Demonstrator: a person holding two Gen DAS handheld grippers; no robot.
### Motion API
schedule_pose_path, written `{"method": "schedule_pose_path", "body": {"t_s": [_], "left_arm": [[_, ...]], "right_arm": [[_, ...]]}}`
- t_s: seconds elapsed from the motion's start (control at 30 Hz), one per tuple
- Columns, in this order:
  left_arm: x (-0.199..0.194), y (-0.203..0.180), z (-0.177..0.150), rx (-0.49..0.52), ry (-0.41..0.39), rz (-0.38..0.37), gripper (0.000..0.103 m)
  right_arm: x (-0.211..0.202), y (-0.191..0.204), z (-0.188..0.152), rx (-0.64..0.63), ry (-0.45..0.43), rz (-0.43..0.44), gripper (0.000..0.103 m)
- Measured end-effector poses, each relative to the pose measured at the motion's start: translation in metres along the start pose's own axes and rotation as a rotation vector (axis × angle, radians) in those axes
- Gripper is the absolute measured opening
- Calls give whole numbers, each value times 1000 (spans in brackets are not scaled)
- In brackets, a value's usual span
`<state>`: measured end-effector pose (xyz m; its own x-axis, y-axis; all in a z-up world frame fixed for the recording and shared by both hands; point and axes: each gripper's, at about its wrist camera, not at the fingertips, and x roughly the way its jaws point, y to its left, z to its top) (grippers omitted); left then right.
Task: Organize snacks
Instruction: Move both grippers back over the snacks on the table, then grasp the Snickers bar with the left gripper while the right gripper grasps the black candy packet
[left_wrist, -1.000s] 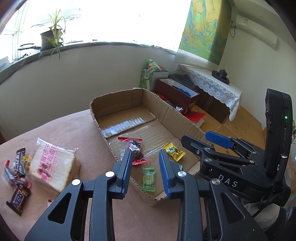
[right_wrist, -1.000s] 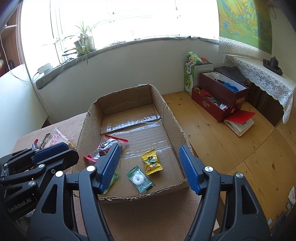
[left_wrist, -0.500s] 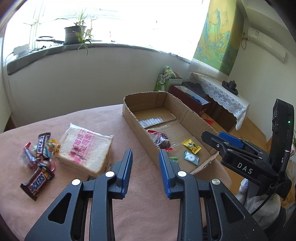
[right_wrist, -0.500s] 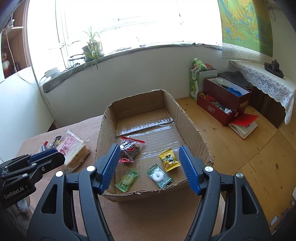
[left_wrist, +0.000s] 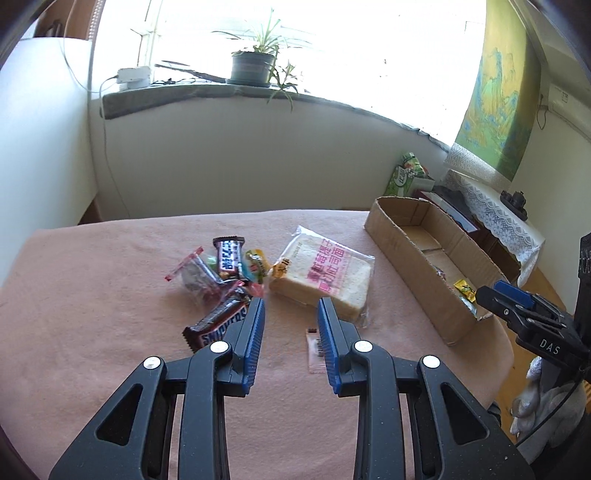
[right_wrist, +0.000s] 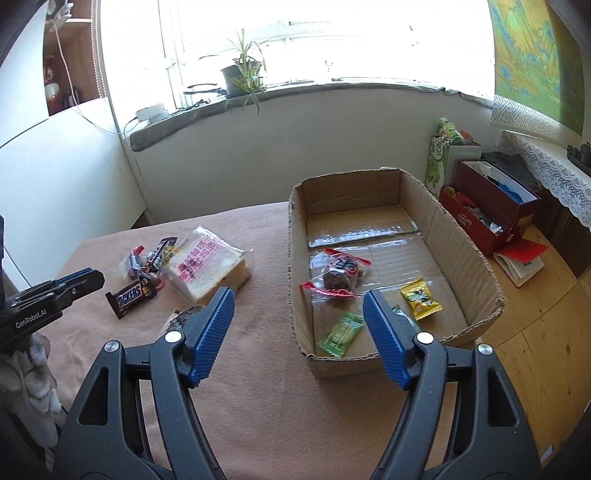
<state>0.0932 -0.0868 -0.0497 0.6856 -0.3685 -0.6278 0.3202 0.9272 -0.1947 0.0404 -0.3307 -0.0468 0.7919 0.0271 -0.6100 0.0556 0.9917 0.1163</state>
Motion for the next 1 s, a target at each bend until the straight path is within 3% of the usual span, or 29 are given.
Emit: {"method": "schedule_pose_path", "body": {"t_s": [0.23, 0.6, 0.77, 1.0], "left_arm": [[2, 29, -3, -30, 6, 43, 28], [31, 56, -7, -43, 69, 47, 28], [42, 60, -6, -27, 88, 24, 28], [50, 70, -1, -45, 92, -3, 35]], "right_arm": [[20, 59, -12, -124, 64, 86, 75], [84, 96, -26, -59, 233, 151, 75], [111, 97, -30, -4, 312, 153, 56], [128, 91, -24, 74, 332, 151, 52]]}}
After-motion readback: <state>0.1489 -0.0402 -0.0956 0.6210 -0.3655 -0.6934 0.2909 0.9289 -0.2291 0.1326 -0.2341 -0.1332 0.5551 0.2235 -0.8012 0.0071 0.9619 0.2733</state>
